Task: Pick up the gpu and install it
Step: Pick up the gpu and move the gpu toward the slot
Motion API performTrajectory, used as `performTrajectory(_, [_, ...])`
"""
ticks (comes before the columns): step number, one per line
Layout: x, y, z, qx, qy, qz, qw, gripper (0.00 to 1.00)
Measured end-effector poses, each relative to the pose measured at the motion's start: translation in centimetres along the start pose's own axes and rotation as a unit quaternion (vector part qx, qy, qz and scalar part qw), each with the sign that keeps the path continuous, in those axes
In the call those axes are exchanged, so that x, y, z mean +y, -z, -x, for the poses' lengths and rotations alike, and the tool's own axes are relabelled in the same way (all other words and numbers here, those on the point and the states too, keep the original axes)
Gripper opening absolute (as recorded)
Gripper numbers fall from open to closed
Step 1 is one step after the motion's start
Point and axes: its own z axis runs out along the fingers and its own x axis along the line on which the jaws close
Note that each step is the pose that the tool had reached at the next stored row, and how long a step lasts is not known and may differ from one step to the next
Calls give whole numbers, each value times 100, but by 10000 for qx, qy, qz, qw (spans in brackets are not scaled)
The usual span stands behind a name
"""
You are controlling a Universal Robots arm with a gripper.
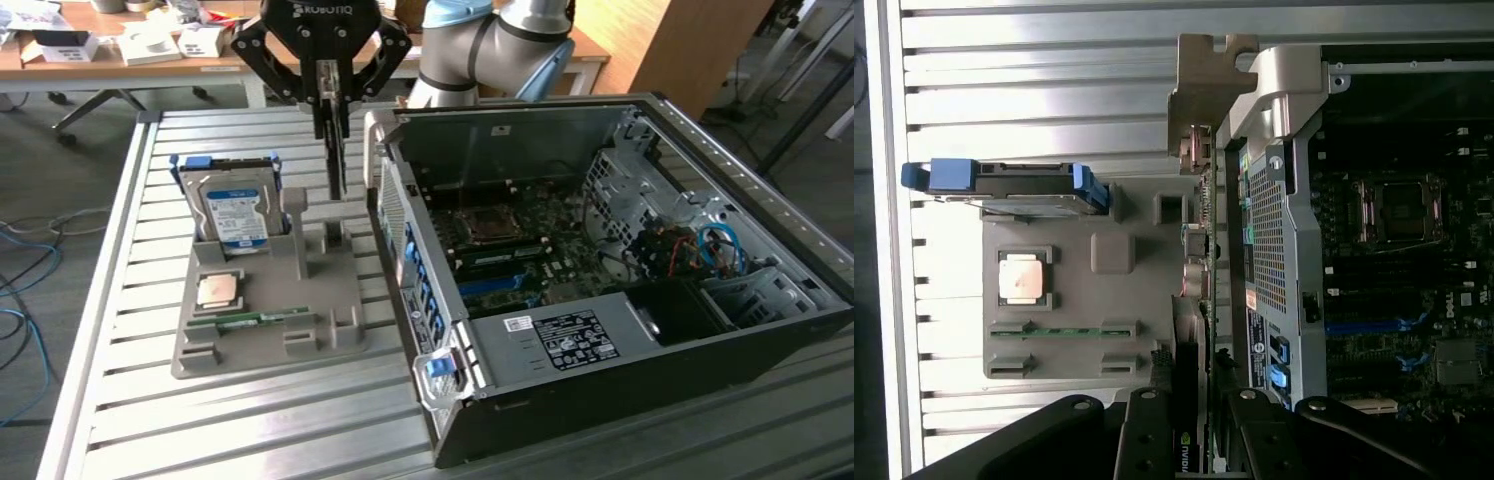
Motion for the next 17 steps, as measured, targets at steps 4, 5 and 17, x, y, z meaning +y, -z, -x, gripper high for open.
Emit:
performTrajectory(4, [0, 0, 0, 0, 0, 0, 10000, 26])
performTrajectory(5, [0, 0, 0, 0, 1, 0, 10000, 26])
performTrajectory(17, [14, -6, 197, 27, -2, 24, 10000, 26])
